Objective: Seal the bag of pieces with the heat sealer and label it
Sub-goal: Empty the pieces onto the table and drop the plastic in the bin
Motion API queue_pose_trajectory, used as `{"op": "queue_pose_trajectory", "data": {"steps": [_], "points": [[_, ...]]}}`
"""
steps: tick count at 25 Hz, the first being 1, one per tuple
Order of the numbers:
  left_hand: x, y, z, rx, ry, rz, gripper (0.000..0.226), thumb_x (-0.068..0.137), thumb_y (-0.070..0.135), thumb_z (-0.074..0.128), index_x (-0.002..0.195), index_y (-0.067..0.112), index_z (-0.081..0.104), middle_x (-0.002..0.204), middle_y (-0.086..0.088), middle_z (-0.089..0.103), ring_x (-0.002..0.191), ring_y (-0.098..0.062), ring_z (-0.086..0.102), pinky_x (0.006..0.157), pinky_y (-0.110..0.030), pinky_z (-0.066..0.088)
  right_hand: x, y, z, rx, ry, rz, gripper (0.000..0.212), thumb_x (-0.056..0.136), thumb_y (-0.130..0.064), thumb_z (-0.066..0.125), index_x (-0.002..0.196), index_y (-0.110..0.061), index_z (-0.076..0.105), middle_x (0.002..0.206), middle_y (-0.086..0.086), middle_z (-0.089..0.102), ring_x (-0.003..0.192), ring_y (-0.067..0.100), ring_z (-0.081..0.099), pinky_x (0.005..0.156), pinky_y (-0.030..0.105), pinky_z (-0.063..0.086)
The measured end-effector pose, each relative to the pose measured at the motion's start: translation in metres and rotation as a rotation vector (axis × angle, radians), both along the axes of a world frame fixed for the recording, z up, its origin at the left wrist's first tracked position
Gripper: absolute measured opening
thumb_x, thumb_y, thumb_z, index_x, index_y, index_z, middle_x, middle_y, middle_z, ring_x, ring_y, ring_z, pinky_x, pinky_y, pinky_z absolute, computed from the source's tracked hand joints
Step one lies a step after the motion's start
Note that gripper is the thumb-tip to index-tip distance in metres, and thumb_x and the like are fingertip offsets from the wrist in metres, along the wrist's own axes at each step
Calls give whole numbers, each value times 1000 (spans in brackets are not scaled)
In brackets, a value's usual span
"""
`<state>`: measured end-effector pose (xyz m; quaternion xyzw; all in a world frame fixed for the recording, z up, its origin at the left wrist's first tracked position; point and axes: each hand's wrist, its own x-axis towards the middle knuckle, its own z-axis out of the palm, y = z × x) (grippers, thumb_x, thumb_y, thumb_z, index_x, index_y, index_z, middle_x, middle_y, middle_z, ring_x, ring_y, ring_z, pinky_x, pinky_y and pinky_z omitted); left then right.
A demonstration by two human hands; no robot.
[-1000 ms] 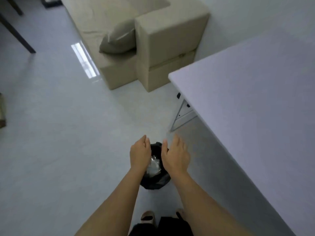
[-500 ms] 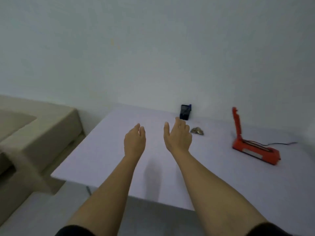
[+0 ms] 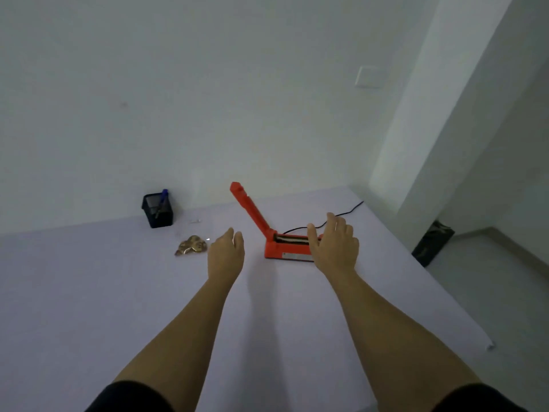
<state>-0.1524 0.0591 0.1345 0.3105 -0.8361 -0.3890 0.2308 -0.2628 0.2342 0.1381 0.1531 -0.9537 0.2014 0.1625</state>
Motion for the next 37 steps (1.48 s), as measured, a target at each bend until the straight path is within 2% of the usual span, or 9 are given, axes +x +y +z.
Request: {"op": "queue_pose_trajectory", "data": {"steps": [4,6,9,12,16,19,24,29,37], "points": [[-75,-2,-45,99,-149,76,26,98,12,34,77,4,48,80,-25,56,93,-44,58,70,-38,36,-90,32,-46,101,-147,10,68,90,-57,41,138,-9,35,136,12,46,117,30,46,86,42,43],[-96,-8,-60,195,-257,84,26,96,6,37,113,-3,54,106,-26,59,108,-41,55,80,-39,41,-115,39,-69,169,-300,13,79,84,-64,46,139,-10,31,134,12,47,117,30,47,88,42,43],[-112,-10,-75,391,-298,-40,68,88,-3,41,149,16,17,119,-13,50,107,-27,56,78,-27,43,-128,44,-108,93,-648,-54,88,72,-61,66,133,-8,34,124,12,51,111,31,53,87,42,46],[-128,-5,-90,395,-219,-122,71,85,-8,39,146,23,21,140,-10,43,127,-31,45,96,-32,38,-136,42,-149,-227,-791,-91,62,69,-42,78,112,-6,52,108,14,62,93,29,62,78,37,52],[-146,-1,-99,395,-109,-195,61,88,-5,38,131,39,37,133,9,44,128,-26,43,95,-28,35,-157,34,-166,-287,-671,-117,54,73,-37,76,106,-1,52,105,18,59,90,32,60,72,35,50],[-172,-4,-111,358,-127,-217,40,98,14,41,129,38,48,150,-5,34,140,-20,29,101,-24,29,-184,24,-174,-332,-635,-45,51,72,-35,78,101,-2,52,100,17,56,88,32,58,68,34,46],[-231,-21,-118,404,-27,102,19,95,27,50,111,25,60,109,3,63,113,-22,57,83,-24,40,-241,-6,-193,-447,-583,45,48,70,-47,75,94,-13,52,92,8,60,82,26,60,68,43,55],[-292,-64,-119,620,3,264,47,88,33,62,129,15,48,132,-9,55,121,-24,52,95,-33,44,-310,-53,-196,-466,-583,88,49,72,-42,76,100,-9,53,99,13,61,88,28,61,75,43,55],[-350,-106,-122,566,-15,318,50,88,35,61,130,11,49,130,-12,56,116,-27,55,100,-43,46,-383,-99,-210,-411,-556,136,51,73,-39,75,102,-4,53,99,17,61,86,31,62,73,41,54]]}}
